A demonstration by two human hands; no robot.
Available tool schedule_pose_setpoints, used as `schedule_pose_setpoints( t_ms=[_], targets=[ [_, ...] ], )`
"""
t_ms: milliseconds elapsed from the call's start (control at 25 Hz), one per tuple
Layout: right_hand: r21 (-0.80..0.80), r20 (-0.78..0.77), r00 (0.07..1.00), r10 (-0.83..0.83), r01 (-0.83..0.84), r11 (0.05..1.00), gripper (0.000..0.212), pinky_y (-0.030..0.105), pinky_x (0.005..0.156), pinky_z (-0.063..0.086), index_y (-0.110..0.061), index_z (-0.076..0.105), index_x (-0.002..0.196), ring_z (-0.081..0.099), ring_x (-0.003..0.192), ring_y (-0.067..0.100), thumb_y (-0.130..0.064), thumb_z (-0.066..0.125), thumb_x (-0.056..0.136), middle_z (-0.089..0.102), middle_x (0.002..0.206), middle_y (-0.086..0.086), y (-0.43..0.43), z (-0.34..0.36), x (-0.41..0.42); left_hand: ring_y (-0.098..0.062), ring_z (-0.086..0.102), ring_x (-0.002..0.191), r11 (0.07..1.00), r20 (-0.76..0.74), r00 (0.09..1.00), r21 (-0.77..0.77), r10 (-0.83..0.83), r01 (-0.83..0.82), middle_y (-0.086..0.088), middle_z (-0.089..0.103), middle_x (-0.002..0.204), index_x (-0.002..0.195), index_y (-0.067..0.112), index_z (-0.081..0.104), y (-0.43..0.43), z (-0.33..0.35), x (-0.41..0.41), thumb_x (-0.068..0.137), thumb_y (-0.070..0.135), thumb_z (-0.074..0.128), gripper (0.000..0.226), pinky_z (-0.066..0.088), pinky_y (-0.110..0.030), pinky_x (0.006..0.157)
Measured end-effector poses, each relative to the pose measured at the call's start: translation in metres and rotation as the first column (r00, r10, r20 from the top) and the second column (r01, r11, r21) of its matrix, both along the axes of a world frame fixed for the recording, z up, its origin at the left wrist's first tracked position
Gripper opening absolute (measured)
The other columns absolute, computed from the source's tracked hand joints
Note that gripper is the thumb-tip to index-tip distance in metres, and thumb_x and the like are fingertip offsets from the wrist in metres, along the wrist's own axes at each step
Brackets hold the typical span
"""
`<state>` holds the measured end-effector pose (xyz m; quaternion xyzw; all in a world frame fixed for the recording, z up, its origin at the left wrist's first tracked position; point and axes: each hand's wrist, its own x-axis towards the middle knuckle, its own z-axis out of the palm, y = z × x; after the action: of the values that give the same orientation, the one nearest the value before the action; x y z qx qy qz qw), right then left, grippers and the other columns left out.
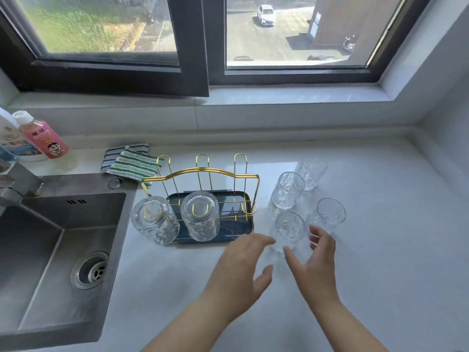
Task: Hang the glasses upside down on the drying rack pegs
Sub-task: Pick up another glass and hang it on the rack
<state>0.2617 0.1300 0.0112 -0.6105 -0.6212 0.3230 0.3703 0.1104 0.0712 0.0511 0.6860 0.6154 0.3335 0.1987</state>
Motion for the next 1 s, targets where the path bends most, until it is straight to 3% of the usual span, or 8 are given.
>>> schedule_pose_setpoints(
  t_ms=[160, 280, 520, 640, 760, 840, 920, 1000],
  targets=[
    [-0.282, 0.06, 0.985, 0.162, -0.139, 0.949, 0.083, 0.027, 0.099, 0.031, -0.011, 0.025, 0.134, 0.039, 0.124, 0.02, -0.012, 0.075, 0.069, 0.038, 0.136, 0.006, 0.032, -0.022, 0.021, -0.012, 0.033, 0.132, 0.926, 0.174, 0.971, -0.367, 0.162, -0.088, 0.003, 0.031, 0.146, 0.14, 0.02, 0.021, 0.05, -0.043, 0.032, 0.079, 0.034, 0.066, 0.076, 0.026, -0.02, 0.104],
    [-0.349, 0.046, 0.952, 0.302, -0.268, 0.898, 0.072, 0.021, 0.089, 0.034, -0.02, 0.03, 0.133, 0.046, 0.117, 0.014, -0.012, 0.069, 0.072, 0.048, 0.131, -0.002, 0.051, -0.029, 0.024, -0.017, 0.03, 0.135, 0.86, 0.225, 0.94, -0.496, 0.255, -0.115, -0.001, 0.027, 0.15, 0.142, 0.02, 0.014, 0.084, -0.061, 0.042, 0.07, 0.028, 0.074, 0.094, 0.025, -0.022, 0.101],
    [-0.344, -0.08, 0.915, 0.394, -0.397, 0.851, 0.062, 0.017, 0.095, 0.034, -0.038, 0.035, 0.122, 0.046, 0.119, 0.005, -0.005, 0.06, 0.075, 0.05, 0.123, -0.017, 0.052, -0.01, 0.04, -0.013, 0.053, 0.112, 0.9, 0.26, 0.936, -0.42, 0.238, -0.112, 0.008, 0.056, 0.122, 0.123, 0.034, 0.04, 0.091, -0.047, 0.049, 0.058, 0.025, 0.077, 0.075, 0.041, -0.022, 0.088],
    [-0.407, -0.398, 0.861, 0.318, -0.476, 0.779, 0.062, 0.016, 0.098, 0.036, -0.037, 0.041, 0.124, 0.043, 0.119, -0.008, -0.012, 0.061, 0.07, 0.043, 0.133, -0.017, 0.043, 0.016, 0.055, -0.004, 0.054, 0.104, 0.924, 0.361, 0.896, -0.364, 0.258, -0.119, 0.019, 0.056, 0.112, 0.111, 0.042, 0.039, 0.069, -0.016, 0.047, 0.055, 0.031, 0.075, 0.067, 0.044, -0.017, 0.084],
    [-0.428, -0.841, 0.542, -0.007, -0.657, 0.621, 0.053, 0.036, 0.103, 0.039, -0.022, 0.05, 0.125, 0.053, 0.12, 0.018, -0.02, 0.061, 0.073, 0.053, 0.134, 0.005, 0.035, 0.038, 0.051, 0.004, 0.056, 0.102, 0.949, 0.55, 0.799, -0.305, 0.242, -0.077, 0.026, 0.056, 0.107, 0.103, 0.043, 0.04, 0.042, 0.018, 0.042, 0.054, 0.031, 0.075, 0.062, 0.045, -0.008, 0.08],
    [-0.377, -0.918, 0.382, -0.108, -0.754, 0.537, 0.054, 0.043, 0.101, 0.043, -0.013, 0.051, 0.126, 0.05, 0.121, 0.032, -0.032, 0.063, 0.077, 0.054, 0.133, 0.015, 0.029, 0.055, 0.039, -0.003, 0.059, 0.105, 0.961, 0.641, 0.737, -0.274, 0.213, -0.039, 0.019, 0.057, 0.111, 0.105, 0.036, 0.039, 0.028, 0.034, 0.038, 0.057, 0.027, 0.076, 0.061, 0.047, -0.015, 0.085],
    [-0.32, -0.943, 0.319, -0.097, -0.782, 0.535, 0.065, 0.043, 0.087, 0.053, -0.008, 0.053, 0.123, 0.054, 0.115, 0.035, -0.035, 0.074, 0.067, 0.058, 0.126, 0.019, 0.026, 0.068, 0.027, -0.008, 0.06, 0.107, 0.972, 0.651, 0.735, -0.231, 0.188, -0.043, 0.014, 0.06, 0.109, 0.105, 0.032, 0.039, 0.016, 0.043, 0.031, 0.06, 0.02, 0.077, 0.06, 0.048, -0.018, 0.087],
    [-0.28, -0.919, 0.392, 0.053, -0.739, 0.613, 0.069, 0.039, 0.075, 0.057, -0.011, 0.055, 0.12, 0.061, 0.106, 0.033, -0.031, 0.08, 0.059, 0.062, 0.119, 0.018, 0.028, 0.086, 0.016, -0.001, 0.054, 0.109, 0.97, 0.541, 0.81, -0.198, 0.229, -0.142, 0.019, 0.059, 0.109, 0.105, 0.039, 0.04, 0.006, 0.049, 0.018, 0.059, 0.03, 0.08, 0.062, 0.04, -0.01, 0.09]
  ],
)
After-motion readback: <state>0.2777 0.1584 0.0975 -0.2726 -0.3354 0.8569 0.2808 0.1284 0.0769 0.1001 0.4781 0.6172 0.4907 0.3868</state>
